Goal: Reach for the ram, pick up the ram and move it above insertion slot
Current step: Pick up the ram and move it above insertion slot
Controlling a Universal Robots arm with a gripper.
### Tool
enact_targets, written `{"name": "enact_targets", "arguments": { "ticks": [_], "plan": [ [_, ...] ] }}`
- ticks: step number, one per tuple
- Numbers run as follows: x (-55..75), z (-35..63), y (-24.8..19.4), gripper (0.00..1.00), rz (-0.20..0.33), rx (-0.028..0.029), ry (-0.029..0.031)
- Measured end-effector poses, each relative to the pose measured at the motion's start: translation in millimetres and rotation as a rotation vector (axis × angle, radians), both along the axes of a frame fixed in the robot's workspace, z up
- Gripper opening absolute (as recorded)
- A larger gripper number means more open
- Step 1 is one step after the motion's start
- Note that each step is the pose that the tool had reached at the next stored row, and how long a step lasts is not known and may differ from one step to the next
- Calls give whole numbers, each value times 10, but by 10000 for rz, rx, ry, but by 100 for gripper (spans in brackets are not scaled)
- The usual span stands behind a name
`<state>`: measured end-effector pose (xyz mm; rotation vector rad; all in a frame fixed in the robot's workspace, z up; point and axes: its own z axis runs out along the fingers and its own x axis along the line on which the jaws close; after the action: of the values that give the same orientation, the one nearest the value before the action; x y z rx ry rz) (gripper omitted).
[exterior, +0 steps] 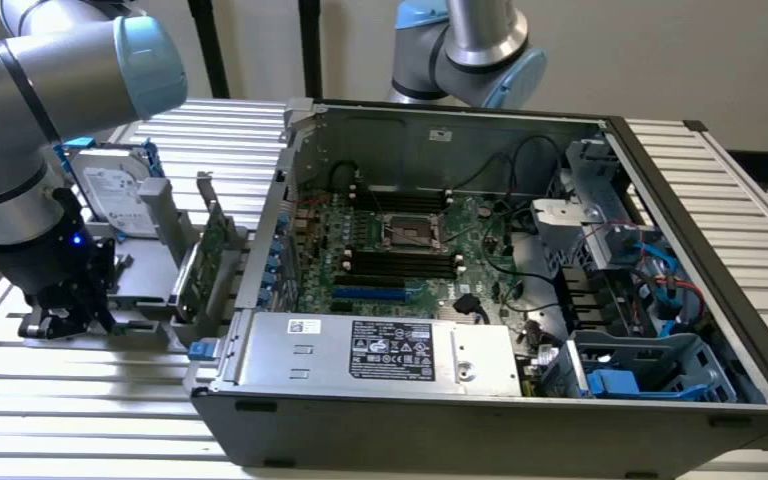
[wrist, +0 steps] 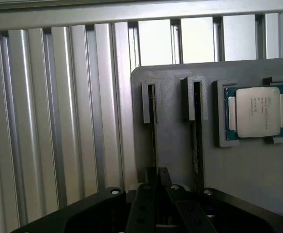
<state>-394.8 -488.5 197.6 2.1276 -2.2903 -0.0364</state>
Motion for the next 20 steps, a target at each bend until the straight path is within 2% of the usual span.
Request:
{"name": "enact_targets", "arguments": {
  "ticks": [7, 11, 15, 20],
  "plan": [
    [0, 84, 0, 14, 0, 0, 0],
    [0, 170, 0, 14, 0, -2, 1],
    [0, 307, 0, 14, 0, 0, 1],
    [0, 535, 0, 14, 0, -1, 0]
  ]
}}
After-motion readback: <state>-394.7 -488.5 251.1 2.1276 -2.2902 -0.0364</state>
